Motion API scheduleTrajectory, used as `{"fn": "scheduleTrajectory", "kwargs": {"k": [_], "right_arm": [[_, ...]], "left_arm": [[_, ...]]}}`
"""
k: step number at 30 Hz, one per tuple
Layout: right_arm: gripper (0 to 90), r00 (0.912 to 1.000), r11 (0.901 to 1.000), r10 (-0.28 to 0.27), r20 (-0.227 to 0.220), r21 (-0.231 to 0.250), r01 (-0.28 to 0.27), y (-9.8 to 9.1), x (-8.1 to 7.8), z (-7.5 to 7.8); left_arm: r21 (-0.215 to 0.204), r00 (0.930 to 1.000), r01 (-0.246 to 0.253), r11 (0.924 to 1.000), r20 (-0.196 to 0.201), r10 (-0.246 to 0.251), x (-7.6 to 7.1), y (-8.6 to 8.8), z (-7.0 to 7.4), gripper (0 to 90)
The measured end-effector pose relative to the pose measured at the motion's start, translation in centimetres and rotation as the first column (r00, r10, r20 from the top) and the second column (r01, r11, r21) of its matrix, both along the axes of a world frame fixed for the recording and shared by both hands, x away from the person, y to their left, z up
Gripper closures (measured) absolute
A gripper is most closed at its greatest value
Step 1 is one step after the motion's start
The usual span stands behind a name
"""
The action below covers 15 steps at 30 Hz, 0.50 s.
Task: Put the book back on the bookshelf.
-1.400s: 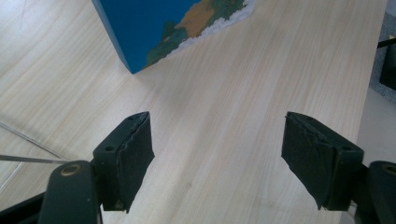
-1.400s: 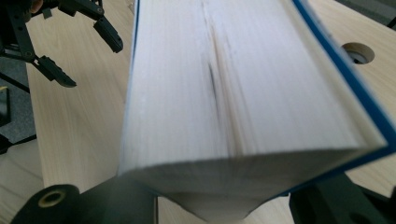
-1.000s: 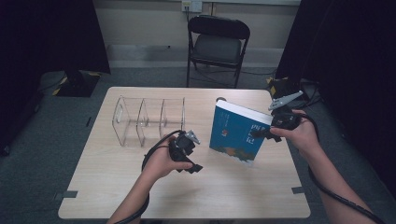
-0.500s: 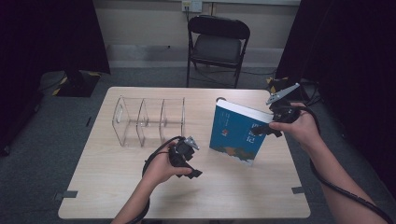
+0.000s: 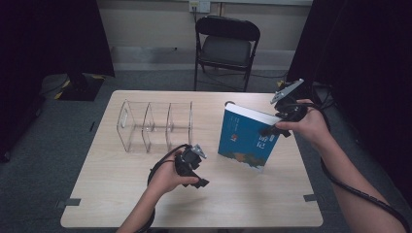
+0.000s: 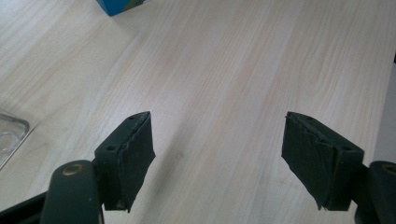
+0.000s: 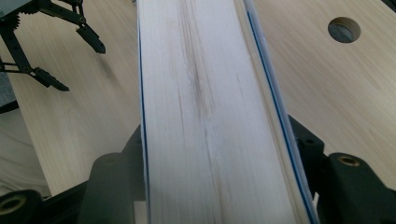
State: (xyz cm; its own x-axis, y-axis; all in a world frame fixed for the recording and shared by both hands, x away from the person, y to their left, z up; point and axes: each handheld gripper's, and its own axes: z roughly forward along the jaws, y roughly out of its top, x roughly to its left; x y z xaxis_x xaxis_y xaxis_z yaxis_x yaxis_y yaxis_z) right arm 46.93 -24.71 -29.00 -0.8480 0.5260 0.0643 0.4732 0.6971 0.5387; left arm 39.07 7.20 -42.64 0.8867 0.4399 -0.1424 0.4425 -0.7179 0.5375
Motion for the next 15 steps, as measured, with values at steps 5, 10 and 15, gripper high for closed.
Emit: {"fn": "scheduleTrajectory", "kwargs": {"k": [5, 10, 15], "right_arm": [[44.0, 0.9996, 0.9994, 0.019, -0.021, -0.027, -0.02, 1.0, 0.6, -0.5], [52.5, 0.9997, 0.9969, 0.018, -0.019, -0.077, -0.019, 1.7, 0.7, -0.4], [60.4, 1.0, 0.9977, 0.007, 0.0, -0.067, -0.007, 1.9, 0.0, -0.5]], "left_arm": [[-0.001, 0.9999, -0.013, 0.9999, -0.003, 0.013, 0.1, 0.2, -0.1, 24.4], [0.004, 0.9998, -0.021, 0.9998, 0.002, 0.021, 0.1, 0.4, -0.2, 24.5], [-0.008, 0.9998, -0.021, 0.9997, -0.002, 0.021, 0.2, 0.5, -0.1, 24.7]]}}
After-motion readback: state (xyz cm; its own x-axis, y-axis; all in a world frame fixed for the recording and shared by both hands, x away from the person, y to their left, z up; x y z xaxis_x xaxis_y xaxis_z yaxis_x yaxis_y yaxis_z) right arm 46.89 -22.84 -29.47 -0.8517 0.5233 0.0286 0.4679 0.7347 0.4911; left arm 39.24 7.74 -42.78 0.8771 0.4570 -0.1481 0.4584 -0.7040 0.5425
